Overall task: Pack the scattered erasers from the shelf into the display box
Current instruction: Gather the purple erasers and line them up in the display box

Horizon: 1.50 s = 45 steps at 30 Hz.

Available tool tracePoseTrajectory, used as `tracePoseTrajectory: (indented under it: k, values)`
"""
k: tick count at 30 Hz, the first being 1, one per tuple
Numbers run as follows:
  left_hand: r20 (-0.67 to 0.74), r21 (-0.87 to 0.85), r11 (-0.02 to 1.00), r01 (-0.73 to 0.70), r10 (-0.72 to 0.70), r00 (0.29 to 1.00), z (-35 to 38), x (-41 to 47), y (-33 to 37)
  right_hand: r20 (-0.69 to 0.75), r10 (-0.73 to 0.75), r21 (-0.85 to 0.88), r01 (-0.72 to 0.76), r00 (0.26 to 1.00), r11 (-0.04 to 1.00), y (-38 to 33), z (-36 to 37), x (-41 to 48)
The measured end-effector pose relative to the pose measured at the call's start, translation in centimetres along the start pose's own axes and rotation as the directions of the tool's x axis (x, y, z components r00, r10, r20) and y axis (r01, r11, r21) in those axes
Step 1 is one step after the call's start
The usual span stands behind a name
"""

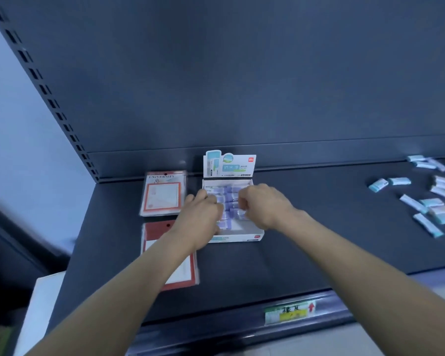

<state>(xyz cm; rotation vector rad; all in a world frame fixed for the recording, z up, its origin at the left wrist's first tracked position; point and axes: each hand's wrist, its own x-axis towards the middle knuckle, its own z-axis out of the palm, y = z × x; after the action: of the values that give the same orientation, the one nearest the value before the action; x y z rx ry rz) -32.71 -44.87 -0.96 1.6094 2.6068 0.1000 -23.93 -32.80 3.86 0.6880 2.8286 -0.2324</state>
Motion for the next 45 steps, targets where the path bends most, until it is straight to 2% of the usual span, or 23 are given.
tracePoseTrajectory:
  k: [6,11,16,20,26,35,39,45]
  values:
    - [0.004,-0.088,0.996,-0.005,0.006,1.0,-0.3,-0.1,-0.3,-0.01,0.008,-0.015,-0.009,1.0,1.0,-0.6,0.9,0.5]
    - [-0.08,-0.164,0.986,0.004,-0.018,0.997,-1.3,0.1,-0.4,-0.077,0.021,-0.011,-0.022,0.997,1.0,-0.2,1.2,0.5]
    - [-0.241,-0.272,0.962,0.021,-0.09,0.966,-3.7,0.7,0.6,-0.233,0.069,0.066,-0.055,0.97,0.996,1.9,-0.8,-0.7]
    - [-0.333,-0.285,0.957,-0.056,-0.044,0.942,-6.0,2.0,3.9,-0.373,0.102,0.114,-0.064,0.922,0.991,4.9,-3.1,-3.0]
    - [-0.473,-0.21,0.948,-0.239,0.116,0.874,-9.1,4.7,14.3,-0.538,0.147,0.08,-0.123,0.83,0.989,13.6,-5.7,-8.1]
    - [-0.582,-0.158,0.85,-0.503,0.332,0.743,-11.9,9.3,37.5,-0.648,0.33,0.084,-0.366,0.687,0.927,33.9,-8.1,-20.8]
    - [-0.579,-0.158,0.83,-0.535,0.361,0.731,-11.6,11.5,44.2,-0.644,0.434,0.157,-0.447,0.63,0.881,41.2,-8.6,-25.1]
    - [-0.516,-0.151,0.838,-0.525,0.386,0.765,-10.3,15.1,50.0,-0.621,0.496,0.211,-0.48,0.607,0.851,49.4,-9.1,-27.5]
